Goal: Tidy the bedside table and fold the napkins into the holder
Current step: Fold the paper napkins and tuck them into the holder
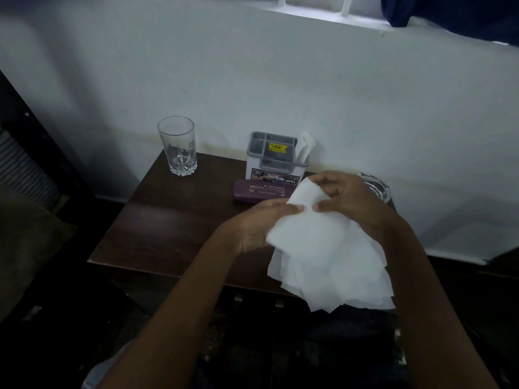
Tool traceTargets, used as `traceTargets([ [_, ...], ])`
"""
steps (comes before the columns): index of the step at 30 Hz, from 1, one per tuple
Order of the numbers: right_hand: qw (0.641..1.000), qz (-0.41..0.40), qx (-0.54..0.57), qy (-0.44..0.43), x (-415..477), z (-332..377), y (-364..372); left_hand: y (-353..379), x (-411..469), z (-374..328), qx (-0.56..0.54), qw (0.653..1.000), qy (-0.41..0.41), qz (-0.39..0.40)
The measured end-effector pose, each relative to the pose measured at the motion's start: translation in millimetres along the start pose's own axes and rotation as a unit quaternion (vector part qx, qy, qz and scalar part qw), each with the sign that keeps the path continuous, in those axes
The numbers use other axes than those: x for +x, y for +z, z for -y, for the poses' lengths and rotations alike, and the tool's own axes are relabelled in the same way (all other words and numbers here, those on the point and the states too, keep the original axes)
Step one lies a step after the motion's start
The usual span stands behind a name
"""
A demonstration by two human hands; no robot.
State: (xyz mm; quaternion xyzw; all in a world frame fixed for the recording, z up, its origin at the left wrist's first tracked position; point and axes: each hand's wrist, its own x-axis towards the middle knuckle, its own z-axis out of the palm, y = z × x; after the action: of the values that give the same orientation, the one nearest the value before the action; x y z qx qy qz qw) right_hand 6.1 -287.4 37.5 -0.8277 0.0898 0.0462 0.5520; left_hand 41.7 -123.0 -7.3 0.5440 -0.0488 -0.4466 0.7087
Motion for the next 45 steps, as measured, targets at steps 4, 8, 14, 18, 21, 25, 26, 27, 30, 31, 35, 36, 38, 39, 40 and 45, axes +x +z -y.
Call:
traceTargets([
  [4,0.981,-0.161,0.108,0.018,9.1,-9.4,-6.4,-4.2,4.1,-2.2,-0.048,0.994,0.049,-0.085],
  [8,0.966,-0.211,0.144,0.047,16.2,-15.5,1.4,-1.9,4.7,-1.0,-0.036,0.988,0.087,-0.118],
  [14,0.964,-0.180,0.190,0.039,15.9,-13.9,3.7,-5.5,5.1,-0.6,0.003,0.972,0.136,-0.190],
  [18,0.967,-0.188,0.167,0.029,13.0,-16.2,2.4,-3.2,-0.1,-6.3,-0.070,0.975,0.130,-0.165],
  [21,0.969,-0.200,0.146,-0.006,10.4,-14.8,2.7,-4.0,-2.1,-9.2,-0.168,0.971,0.104,-0.138],
  [25,0.967,-0.206,0.146,-0.045,10.3,-15.4,2.2,-7.5,-2.6,-9.5,-0.256,0.956,0.054,-0.130],
  [26,0.967,-0.205,0.140,-0.052,10.1,-15.6,2.3,-7.5,-1.6,-9.1,-0.250,0.958,0.045,-0.130],
  [27,0.968,-0.204,0.136,-0.057,9.9,-15.4,2.6,-5.8,-1.2,-8.9,-0.241,0.961,0.041,-0.129],
  [30,0.966,-0.191,0.170,-0.046,8.5,-11.7,4.5,-2.0,1.7,-6.8,-0.196,0.968,0.062,-0.143],
  [31,0.963,-0.183,0.195,-0.037,8.1,-10.1,5.0,-1.9,3.5,-5.6,-0.179,0.969,0.069,-0.155],
  [35,0.957,-0.155,0.244,0.007,7.7,-8.3,4.3,-2.6,5.4,-3.8,-0.123,0.968,0.096,-0.196],
  [36,0.960,-0.142,0.239,0.020,8.2,-9.4,3.9,-3.2,5.4,-3.9,-0.113,0.966,0.103,-0.207],
  [38,0.976,-0.115,0.184,0.037,9.0,-11.5,4.3,-3.8,5.1,-3.7,-0.082,0.962,0.120,-0.230],
  [39,0.982,-0.109,0.147,0.037,9.1,-12.9,5.1,-3.4,5.0,-3.6,-0.066,0.960,0.130,-0.239],
  [40,0.987,-0.109,0.116,0.029,10.0,-14.1,6.5,-3.3,4.8,-3.7,-0.053,0.958,0.140,-0.246],
  [45,0.984,-0.158,0.083,-0.006,14.6,-16.7,13.5,-3.2,1.7,-5.8,0.012,0.950,0.165,-0.264],
])
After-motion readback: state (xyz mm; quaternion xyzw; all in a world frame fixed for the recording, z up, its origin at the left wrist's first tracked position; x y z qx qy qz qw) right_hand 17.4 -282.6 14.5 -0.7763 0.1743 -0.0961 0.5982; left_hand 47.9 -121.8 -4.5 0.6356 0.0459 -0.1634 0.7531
